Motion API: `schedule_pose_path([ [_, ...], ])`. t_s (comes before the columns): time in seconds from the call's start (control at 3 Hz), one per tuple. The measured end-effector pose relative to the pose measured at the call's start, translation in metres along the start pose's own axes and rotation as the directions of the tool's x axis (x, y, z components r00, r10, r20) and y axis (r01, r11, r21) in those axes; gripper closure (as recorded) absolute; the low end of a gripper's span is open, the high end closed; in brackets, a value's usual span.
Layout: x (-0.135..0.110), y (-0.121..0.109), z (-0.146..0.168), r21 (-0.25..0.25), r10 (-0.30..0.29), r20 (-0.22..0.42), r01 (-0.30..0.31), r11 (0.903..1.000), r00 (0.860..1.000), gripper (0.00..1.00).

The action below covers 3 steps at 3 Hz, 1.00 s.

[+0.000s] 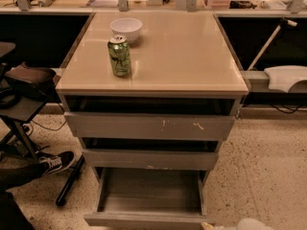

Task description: Close bottom drawer

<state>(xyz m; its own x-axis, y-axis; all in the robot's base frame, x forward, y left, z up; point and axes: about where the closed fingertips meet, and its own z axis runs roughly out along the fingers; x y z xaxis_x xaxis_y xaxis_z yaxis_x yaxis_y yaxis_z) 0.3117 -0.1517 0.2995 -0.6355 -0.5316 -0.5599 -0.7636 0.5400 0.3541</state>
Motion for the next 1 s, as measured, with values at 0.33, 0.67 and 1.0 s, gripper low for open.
schedule_pose_path([
  [0.33, 0.057, -0.003, 0.021, -0.013, 0.076, -0.034, -0.077, 0.997, 0.997, 0.0],
  [0.67, 0.079, -0.014, 0.043, -0.027, 0.107, -0.033, -0.108, 0.9938, 0.994, 0.0],
  [1.0, 0.056, -0.042, 0.069, -0.054, 0.098, 0.021, -0.096, 0.9939, 0.995, 0.0],
])
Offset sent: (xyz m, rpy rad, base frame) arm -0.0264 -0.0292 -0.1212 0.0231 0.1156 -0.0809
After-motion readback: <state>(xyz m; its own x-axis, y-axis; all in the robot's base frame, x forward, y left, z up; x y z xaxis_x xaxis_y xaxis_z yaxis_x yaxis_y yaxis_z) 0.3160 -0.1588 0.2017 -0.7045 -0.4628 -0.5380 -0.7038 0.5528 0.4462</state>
